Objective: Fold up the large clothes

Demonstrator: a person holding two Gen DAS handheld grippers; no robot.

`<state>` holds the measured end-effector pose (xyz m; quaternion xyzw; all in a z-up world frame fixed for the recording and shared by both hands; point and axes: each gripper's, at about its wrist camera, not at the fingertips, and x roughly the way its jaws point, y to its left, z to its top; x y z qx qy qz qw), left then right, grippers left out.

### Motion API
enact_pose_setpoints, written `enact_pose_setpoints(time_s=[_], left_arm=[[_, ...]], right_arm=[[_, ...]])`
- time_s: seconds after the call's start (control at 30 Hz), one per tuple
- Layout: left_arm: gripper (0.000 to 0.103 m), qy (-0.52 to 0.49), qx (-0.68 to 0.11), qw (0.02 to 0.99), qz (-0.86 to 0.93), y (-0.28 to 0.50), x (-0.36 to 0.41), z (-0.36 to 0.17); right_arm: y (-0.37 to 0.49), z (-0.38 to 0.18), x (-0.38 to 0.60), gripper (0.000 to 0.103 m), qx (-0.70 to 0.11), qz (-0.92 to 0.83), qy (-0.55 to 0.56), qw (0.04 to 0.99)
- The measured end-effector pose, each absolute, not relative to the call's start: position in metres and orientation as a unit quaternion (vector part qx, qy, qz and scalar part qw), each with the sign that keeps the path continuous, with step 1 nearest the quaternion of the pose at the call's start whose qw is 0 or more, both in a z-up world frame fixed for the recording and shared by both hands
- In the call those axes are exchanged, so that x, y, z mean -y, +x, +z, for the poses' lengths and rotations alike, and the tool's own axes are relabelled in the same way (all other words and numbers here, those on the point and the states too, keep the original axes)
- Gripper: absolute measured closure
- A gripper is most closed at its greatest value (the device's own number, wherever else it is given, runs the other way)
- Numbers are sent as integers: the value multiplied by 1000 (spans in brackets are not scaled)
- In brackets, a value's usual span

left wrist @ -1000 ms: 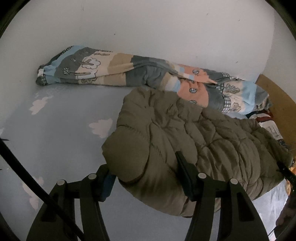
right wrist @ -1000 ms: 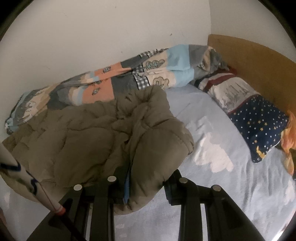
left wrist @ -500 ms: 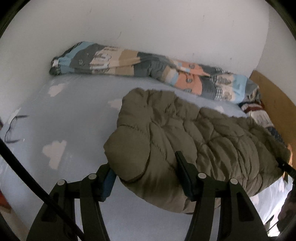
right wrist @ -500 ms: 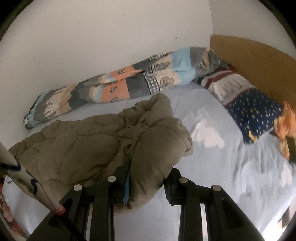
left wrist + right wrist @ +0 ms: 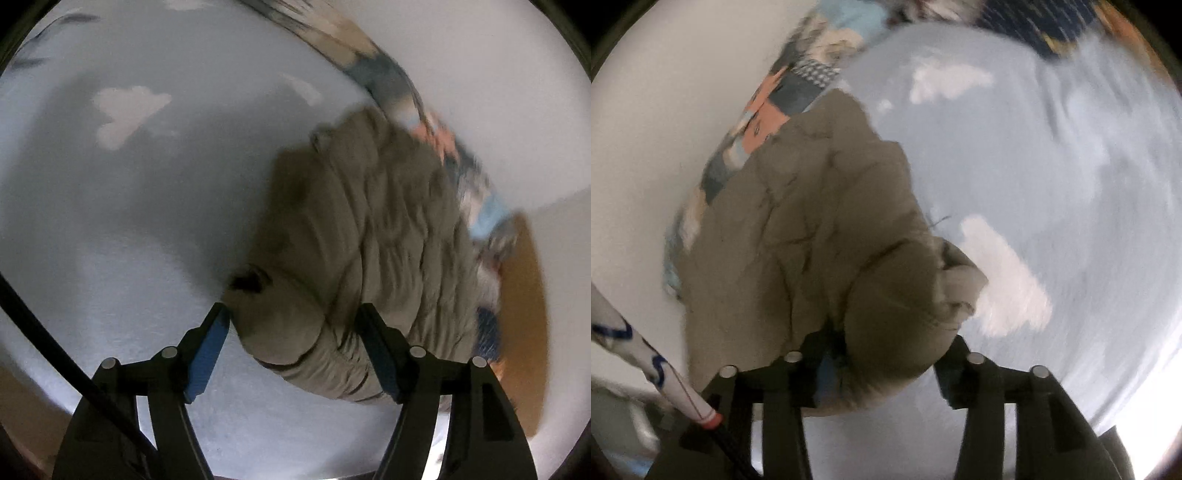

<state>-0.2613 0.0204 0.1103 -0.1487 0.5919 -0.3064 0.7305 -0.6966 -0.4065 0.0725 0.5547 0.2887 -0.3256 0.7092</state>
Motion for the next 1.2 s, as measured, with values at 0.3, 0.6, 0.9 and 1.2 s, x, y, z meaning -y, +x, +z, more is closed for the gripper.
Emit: enact_pose_setpoints(time_s=[0.3, 0.6, 0.9, 1.2], left_arm=[[32, -109, -446, 844, -278, -286, -18, 167], [32, 164, -390, 834, -356, -366, 134, 149], [22, 183, -456, 811, -319, -344, 154, 113], [23, 158, -319, 833, -424, -402, 170, 165]], right_arm=[[-764, 89, 402, 36, -220, -421, 570, 670], [-662, 158, 365, 56, -254, -405, 322, 817], [-639, 86, 408, 56, -353, -407, 422, 729], [-621, 153, 363, 56, -276, -434, 268, 815]])
